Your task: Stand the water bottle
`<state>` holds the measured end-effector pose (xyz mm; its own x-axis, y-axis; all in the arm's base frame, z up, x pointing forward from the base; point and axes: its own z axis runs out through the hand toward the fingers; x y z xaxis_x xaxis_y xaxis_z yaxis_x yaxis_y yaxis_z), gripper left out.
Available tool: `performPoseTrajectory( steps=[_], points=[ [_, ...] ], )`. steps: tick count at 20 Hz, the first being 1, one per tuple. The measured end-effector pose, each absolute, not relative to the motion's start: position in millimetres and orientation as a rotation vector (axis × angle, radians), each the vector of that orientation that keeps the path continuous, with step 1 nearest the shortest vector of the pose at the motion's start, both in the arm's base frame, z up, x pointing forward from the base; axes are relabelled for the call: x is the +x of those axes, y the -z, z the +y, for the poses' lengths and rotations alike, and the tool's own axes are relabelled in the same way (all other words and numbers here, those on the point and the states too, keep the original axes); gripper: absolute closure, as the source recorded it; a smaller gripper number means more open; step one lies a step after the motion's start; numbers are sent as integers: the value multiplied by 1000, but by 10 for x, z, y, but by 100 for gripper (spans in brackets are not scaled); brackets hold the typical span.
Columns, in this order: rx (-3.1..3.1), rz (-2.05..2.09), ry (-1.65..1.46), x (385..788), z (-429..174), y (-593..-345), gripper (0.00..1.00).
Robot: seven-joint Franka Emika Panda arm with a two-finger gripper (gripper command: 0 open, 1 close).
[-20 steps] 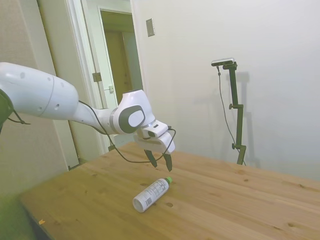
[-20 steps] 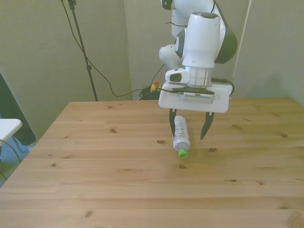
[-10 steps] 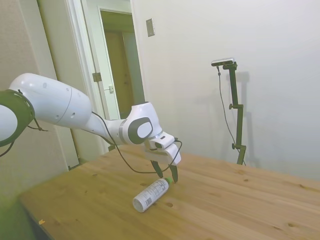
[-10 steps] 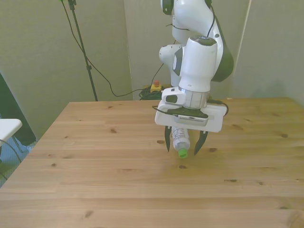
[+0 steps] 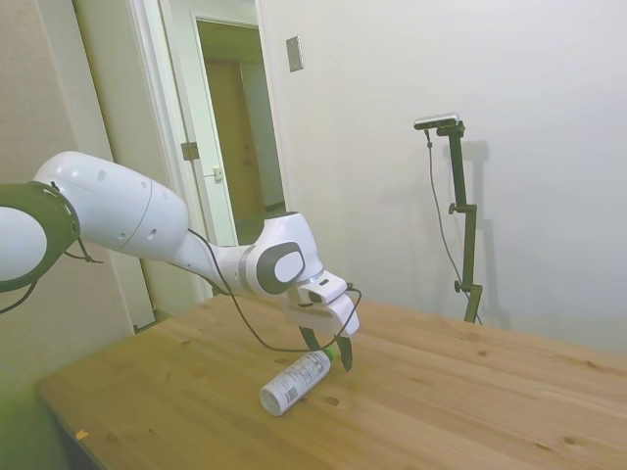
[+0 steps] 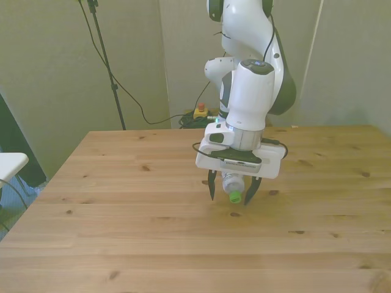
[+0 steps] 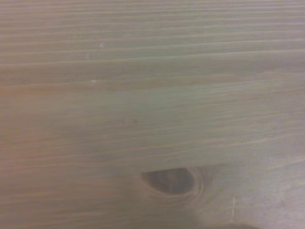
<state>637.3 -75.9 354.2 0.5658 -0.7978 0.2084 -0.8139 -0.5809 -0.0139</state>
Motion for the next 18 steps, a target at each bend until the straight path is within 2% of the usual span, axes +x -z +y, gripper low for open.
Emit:
performPoseTrajectory(
  steps=[18],
  points=[
    [2645, -1524, -324, 6388, -768, -3541, 100]
  ],
)
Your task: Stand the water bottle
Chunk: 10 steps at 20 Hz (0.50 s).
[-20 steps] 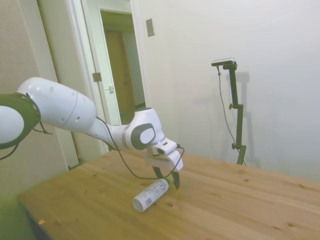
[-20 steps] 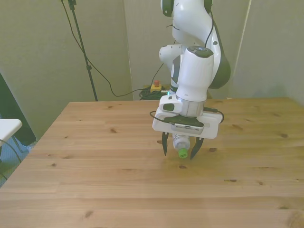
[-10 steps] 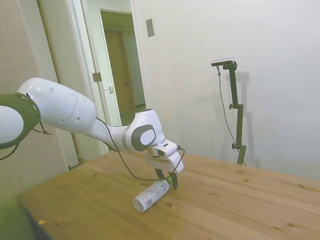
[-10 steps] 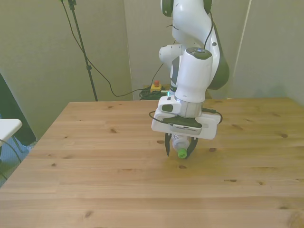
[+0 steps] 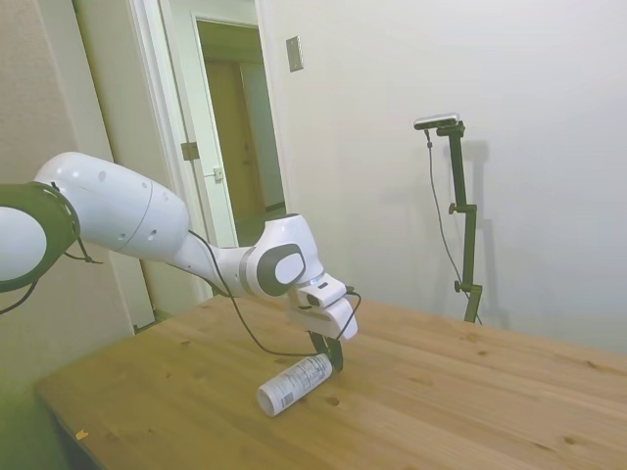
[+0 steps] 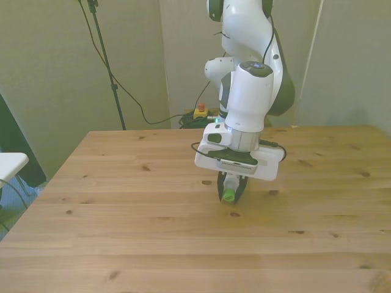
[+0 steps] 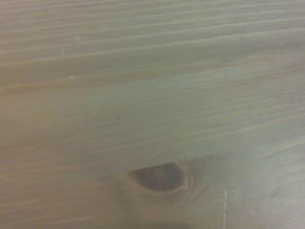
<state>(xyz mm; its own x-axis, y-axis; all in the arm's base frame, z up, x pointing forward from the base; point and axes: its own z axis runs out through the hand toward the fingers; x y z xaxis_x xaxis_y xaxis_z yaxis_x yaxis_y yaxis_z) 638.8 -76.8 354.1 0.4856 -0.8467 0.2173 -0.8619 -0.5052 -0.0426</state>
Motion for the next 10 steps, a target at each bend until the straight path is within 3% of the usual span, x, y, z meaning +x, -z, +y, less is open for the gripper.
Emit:
performPoseTrajectory(
  steps=[4, 10],
  points=[
    [2626, -1642, -499, 6470, -739, -3780, 100],
    [2485, -1782, -926, 6467, -817, -4644, 100]
  ],
)
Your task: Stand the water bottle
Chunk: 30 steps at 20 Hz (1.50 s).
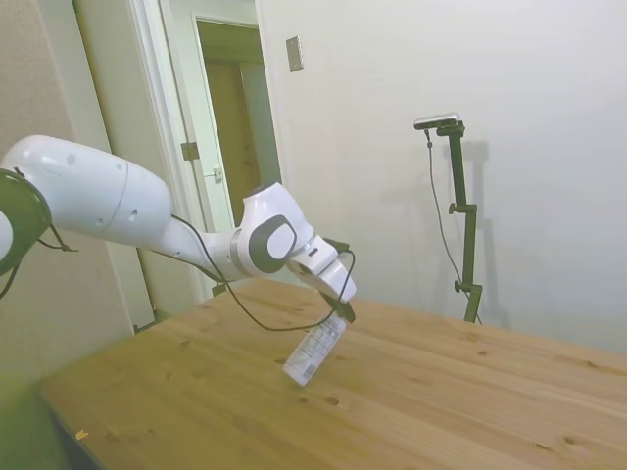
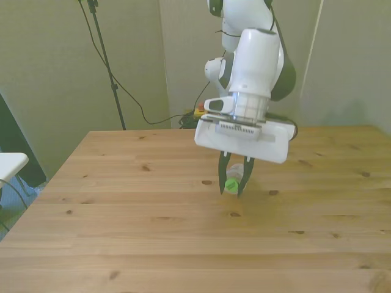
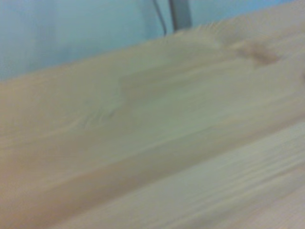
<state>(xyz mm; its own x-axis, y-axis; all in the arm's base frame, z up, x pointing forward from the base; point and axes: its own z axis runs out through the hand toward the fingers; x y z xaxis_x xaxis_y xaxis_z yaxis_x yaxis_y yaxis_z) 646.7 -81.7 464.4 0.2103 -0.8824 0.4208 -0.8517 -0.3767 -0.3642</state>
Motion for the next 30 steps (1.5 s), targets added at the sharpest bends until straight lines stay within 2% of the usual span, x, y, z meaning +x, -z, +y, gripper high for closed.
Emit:
performPoseTrajectory(
  steps=[3, 7, 8, 14, 22, 30],
  points=[
    [-2299, 1772, 1090, 6477, -982, -4886, 100],
    [-2168, 1825, 1318, 6518, -1135, -5004, 100],
    [-2157, 1828, 1315, 6537, -999, -4926, 100],
    [-2083, 1744, 1501, 6620, -914, -4836, 100],
    [-1877, 1683, 1721, 7202, -633, -4458, 100],
    [-1794, 1696, 1801, 7557, -575, -4240, 100]
  ],
)
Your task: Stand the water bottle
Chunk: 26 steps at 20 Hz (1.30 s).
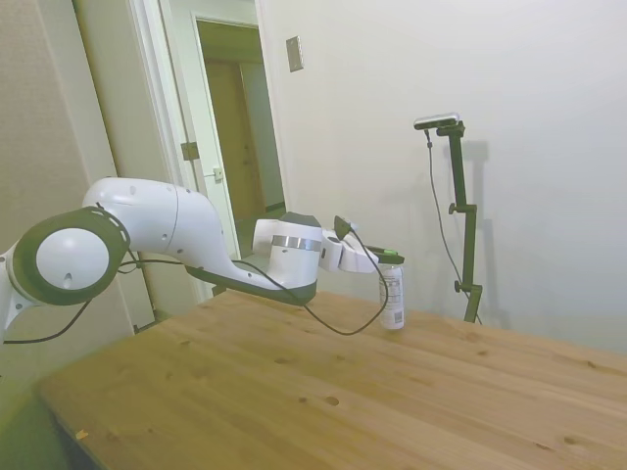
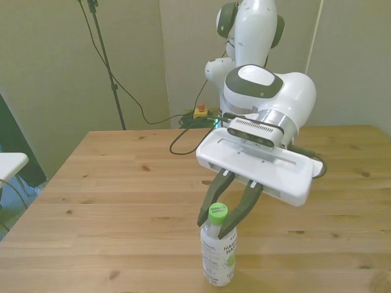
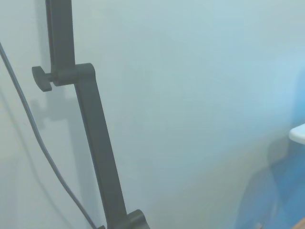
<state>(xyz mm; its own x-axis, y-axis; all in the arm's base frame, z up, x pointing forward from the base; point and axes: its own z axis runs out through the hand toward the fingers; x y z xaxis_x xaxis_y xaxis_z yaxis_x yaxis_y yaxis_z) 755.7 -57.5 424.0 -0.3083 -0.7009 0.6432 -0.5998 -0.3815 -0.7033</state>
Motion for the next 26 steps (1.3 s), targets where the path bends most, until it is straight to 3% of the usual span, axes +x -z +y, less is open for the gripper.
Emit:
performPoseTrajectory(
  steps=[1, 2, 19, 26],
  points=[
    [-1797, 1696, 1800, 7571, -568, -4199, 100],
    [-1802, 1697, 1798, 7577, -562, -4161, 0],
    [-1811, 1693, 1788, 7548, -546, -4155, 0],
    [-1924, 1681, 1654, 7326, -381, -4300, 0]
  ],
)
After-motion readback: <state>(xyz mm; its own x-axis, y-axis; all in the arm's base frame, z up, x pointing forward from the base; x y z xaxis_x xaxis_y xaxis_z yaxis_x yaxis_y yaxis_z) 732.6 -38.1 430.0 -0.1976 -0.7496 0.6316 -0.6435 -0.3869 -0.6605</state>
